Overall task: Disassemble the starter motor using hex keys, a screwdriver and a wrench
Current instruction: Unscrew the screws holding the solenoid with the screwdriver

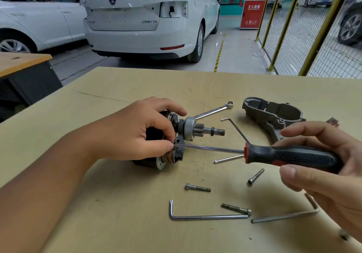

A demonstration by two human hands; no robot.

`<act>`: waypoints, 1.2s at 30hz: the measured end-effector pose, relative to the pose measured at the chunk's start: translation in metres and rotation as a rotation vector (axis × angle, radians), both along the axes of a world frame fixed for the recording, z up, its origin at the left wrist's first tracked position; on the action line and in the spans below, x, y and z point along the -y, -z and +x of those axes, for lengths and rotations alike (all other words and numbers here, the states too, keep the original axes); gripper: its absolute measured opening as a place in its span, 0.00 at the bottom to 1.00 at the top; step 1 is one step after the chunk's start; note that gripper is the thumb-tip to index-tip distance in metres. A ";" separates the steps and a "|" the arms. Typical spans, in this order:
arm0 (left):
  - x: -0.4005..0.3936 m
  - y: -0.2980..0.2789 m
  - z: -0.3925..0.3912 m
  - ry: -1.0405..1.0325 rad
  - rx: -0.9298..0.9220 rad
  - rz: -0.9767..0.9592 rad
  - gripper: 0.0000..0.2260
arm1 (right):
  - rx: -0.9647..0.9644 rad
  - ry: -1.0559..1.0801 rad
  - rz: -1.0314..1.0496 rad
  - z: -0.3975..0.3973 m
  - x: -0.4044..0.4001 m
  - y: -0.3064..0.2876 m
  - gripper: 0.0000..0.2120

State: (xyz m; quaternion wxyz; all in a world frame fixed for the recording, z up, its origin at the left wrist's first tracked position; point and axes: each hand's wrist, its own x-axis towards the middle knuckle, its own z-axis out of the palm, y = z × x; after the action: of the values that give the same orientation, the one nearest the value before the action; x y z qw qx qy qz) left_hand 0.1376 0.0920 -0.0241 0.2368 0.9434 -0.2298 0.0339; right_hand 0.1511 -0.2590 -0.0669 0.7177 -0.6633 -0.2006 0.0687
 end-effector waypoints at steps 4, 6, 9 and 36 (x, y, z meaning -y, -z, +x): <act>-0.001 0.000 0.000 0.010 0.003 0.021 0.04 | -0.062 0.014 0.036 0.002 -0.001 0.002 0.36; -0.001 0.000 0.000 0.008 0.004 0.029 0.04 | -0.065 0.021 0.019 0.005 0.002 0.001 0.35; -0.001 0.000 0.000 0.005 0.000 0.023 0.04 | -0.044 -0.017 0.039 0.007 0.006 0.000 0.34; -0.007 -0.001 0.001 0.028 0.022 -0.042 0.06 | 0.063 -0.029 -0.017 0.012 0.010 0.007 0.34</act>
State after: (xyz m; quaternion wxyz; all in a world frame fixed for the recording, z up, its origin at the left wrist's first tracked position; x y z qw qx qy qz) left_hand 0.1388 0.0992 -0.0229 0.2545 0.9344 -0.2449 0.0457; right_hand 0.1633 -0.2689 -0.0737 0.7044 -0.6681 -0.2320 0.0601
